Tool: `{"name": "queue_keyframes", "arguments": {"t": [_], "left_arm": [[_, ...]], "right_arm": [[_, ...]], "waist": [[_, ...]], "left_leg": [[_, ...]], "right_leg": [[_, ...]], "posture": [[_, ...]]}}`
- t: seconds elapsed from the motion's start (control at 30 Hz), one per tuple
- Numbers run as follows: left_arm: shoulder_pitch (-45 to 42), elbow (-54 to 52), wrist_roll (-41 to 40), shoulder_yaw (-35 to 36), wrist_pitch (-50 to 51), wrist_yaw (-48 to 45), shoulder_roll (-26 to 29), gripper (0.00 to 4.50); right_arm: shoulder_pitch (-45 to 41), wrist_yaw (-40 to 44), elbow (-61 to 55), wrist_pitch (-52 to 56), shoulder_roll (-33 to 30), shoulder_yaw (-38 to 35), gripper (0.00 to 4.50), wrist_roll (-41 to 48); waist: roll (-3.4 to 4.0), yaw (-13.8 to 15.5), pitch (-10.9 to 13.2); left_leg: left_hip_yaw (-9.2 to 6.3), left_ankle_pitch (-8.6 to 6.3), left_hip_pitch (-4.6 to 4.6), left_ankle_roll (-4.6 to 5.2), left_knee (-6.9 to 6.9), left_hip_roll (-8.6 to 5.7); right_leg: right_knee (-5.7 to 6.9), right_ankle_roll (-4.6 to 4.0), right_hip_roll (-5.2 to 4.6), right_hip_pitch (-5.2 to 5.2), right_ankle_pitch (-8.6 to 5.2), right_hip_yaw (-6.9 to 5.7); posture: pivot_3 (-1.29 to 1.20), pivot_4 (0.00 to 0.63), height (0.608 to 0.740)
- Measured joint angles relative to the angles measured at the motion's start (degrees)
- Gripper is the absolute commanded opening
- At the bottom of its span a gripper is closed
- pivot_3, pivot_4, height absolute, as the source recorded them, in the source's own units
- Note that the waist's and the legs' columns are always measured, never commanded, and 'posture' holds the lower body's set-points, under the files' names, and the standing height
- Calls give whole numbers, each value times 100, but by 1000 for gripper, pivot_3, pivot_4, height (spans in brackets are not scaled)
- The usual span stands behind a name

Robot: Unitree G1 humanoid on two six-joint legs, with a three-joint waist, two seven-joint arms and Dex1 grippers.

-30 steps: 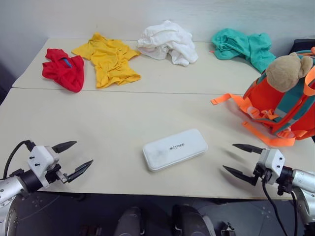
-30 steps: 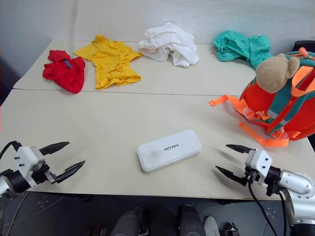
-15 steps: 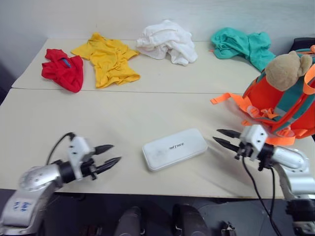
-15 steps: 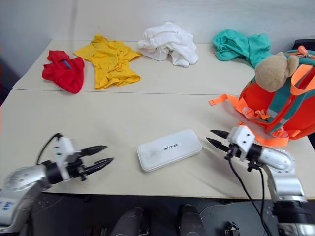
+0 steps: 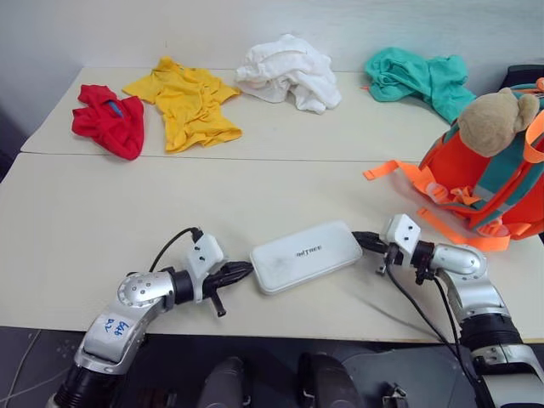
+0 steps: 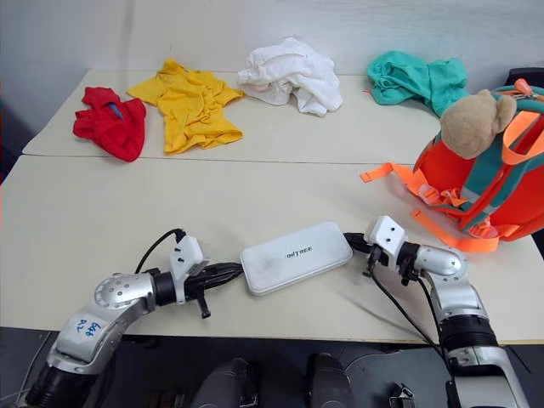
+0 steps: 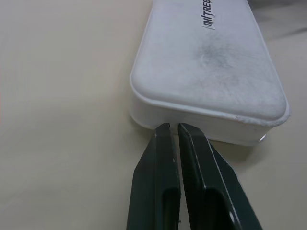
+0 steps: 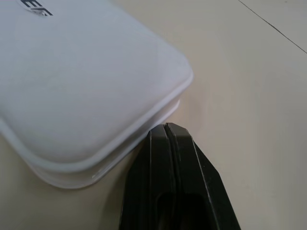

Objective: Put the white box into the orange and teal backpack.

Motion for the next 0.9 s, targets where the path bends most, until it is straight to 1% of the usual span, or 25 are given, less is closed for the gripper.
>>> {"name": "queue_keyframes", "arguments": {"t": [0.13,0.23,0.43,0.53,0.6,0.67,0.73,0.8,0.83,0.9], "left_arm": [[-327,439,153,2,-13,114,-113,243],[-514,697,239,5,-97,147,-191,243],[-521,882,221,129,-230,59,-181,243],[-268,877,-17,597,-100,-128,167,837],[-184,894,-288,966,242,-279,416,1418],[-220,985,-1119,1450,1410,-668,839,2050],[-428,1171,-1645,1605,2393,-911,1129,2632],[-999,1508,-2224,1635,3634,-1009,1151,3250],[-1342,1701,-2355,1535,4235,-966,1125,3576],[-1914,1915,-2410,1279,5063,-826,1085,4202]], "right_arm": [[581,144,-619,147,-171,-103,0,168],[1027,78,-1143,418,-191,-174,0,276],[1552,-185,-1721,639,-248,-294,0,288],[1666,-328,-1765,641,-304,-408,0,274],[1658,-341,-1728,657,-419,-454,0,270],[1577,-284,-1617,639,-600,-472,0,246],[1458,-198,-1479,611,-679,-471,0,215],[1308,-89,-1342,569,-689,-429,0,173],[1236,-28,-1280,514,-689,-400,0,144],[1122,92,-1199,425,-691,-338,0,97]], "waist": [[-1,54,-1],[-1,60,-1],[-2,60,-2],[-3,38,-2],[-3,45,-2],[-4,43,-1],[-4,68,-1],[-4,118,-1],[-4,131,-1],[-5,138,-2]], "left_leg": [[1,0,5,0,4,-1],[0,-1,4,-2,0,0],[0,-1,4,-3,1,0],[1,-1,6,-5,1,3],[0,-1,6,-5,1,2],[-3,-2,6,-4,2,1],[-8,-1,3,-3,5,-1],[-16,0,1,-1,10,-6],[-16,0,1,-1,11,-7],[-15,1,1,-2,9,-8]], "right_leg": [[-9,0,-2,2,0,3],[-10,0,-2,1,0,2],[-10,0,-2,1,0,2],[-8,0,-1,-1,0,4],[-7,0,-3,-1,0,4],[-6,0,-5,-1,0,4],[-5,0,-5,1,0,0],[-5,1,-7,5,0,-5],[-1,2,-6,4,0,-4],[13,3,1,7,1,-4]], "posture": [[0,150,740],[0,150,740],[0,150,740],[0,150,740],[0,150,740],[0,150,740],[0,150,740],[0,150,740],[0,150,740],[0,150,740]]}}
